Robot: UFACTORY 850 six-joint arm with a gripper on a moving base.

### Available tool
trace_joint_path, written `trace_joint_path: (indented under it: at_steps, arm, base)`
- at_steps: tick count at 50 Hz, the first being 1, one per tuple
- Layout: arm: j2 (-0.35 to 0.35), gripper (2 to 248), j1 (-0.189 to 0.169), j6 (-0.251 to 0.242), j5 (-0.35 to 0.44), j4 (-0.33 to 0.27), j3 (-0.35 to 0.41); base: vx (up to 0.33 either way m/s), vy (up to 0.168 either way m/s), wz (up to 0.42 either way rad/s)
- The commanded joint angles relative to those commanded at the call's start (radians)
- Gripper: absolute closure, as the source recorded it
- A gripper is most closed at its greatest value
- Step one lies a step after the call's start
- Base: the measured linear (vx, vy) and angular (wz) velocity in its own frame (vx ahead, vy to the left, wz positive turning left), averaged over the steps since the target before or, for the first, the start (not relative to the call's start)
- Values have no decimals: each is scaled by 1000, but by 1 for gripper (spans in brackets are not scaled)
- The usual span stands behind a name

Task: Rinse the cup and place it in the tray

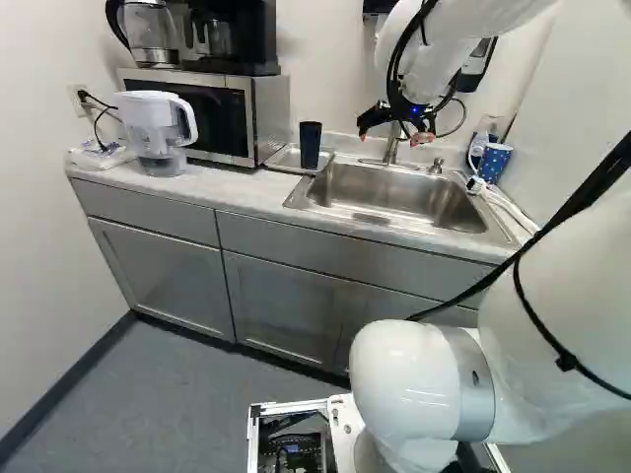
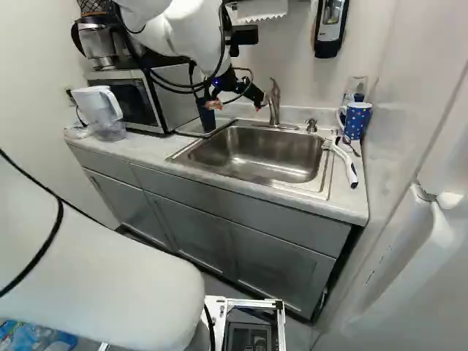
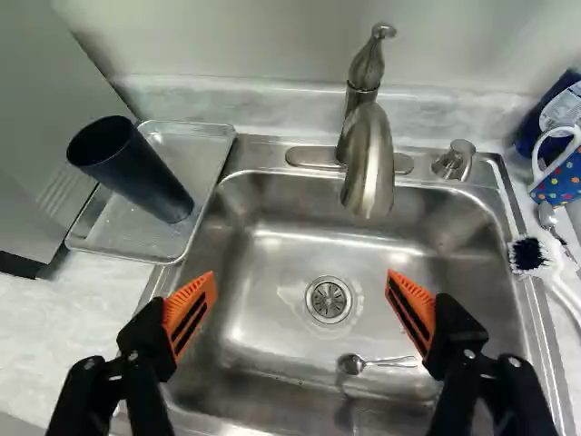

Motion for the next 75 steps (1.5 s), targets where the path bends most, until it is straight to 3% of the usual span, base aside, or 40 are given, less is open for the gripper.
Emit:
trace_joint_path:
  at_steps: [75]
  arm:
    - [0, 3, 0, 0, 0, 0, 0]
  base:
    - [-51, 13, 1]
